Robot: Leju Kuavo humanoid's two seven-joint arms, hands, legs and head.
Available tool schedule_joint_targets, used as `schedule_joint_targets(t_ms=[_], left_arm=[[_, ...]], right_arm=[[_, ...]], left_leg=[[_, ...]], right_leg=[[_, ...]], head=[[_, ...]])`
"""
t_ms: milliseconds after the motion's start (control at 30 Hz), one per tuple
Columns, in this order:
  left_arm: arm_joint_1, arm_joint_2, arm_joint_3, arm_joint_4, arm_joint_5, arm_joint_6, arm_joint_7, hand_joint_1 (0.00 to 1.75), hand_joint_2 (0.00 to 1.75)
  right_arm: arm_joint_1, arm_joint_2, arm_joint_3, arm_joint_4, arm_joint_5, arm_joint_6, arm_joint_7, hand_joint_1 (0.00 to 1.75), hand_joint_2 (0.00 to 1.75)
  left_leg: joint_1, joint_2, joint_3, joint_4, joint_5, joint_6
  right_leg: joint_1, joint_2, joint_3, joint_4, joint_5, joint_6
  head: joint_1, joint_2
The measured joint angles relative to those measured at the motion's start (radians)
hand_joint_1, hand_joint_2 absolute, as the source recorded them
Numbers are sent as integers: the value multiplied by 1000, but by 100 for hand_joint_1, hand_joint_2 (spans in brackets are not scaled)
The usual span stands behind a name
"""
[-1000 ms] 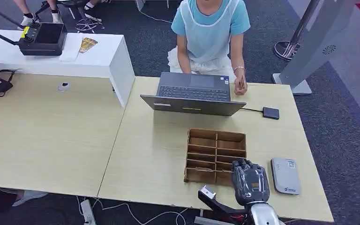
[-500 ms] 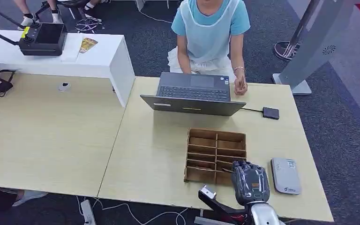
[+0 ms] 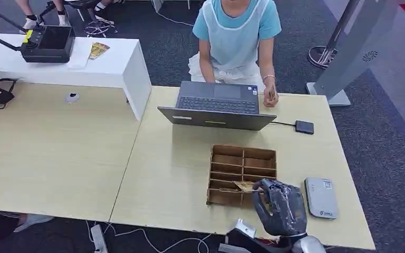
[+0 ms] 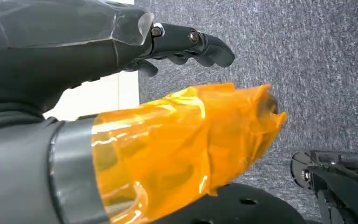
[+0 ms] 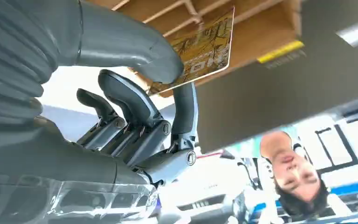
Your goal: Pass the card to the sensor for recognition and then transmit it.
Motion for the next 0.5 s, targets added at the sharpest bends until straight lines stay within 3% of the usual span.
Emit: schedule_joint_targets(t_ms=[267,500], left_arm=[[0,1,-6,0,0,-3,-3,0,0],[0,1,-10,0,0,-4,-5,0,0]], right_arm=[[45,50,-81,-63,-264,46,-179,175,175],[56,61,-108,-81,-283,53,-193,175,175]], left_leg=[[0,0,0,0,0,0],[0,0,0,0,0,0]], right_leg=[[0,0,0,0,0,0],[0,0,0,0,0,0]], head=[[0,0],[0,0]])
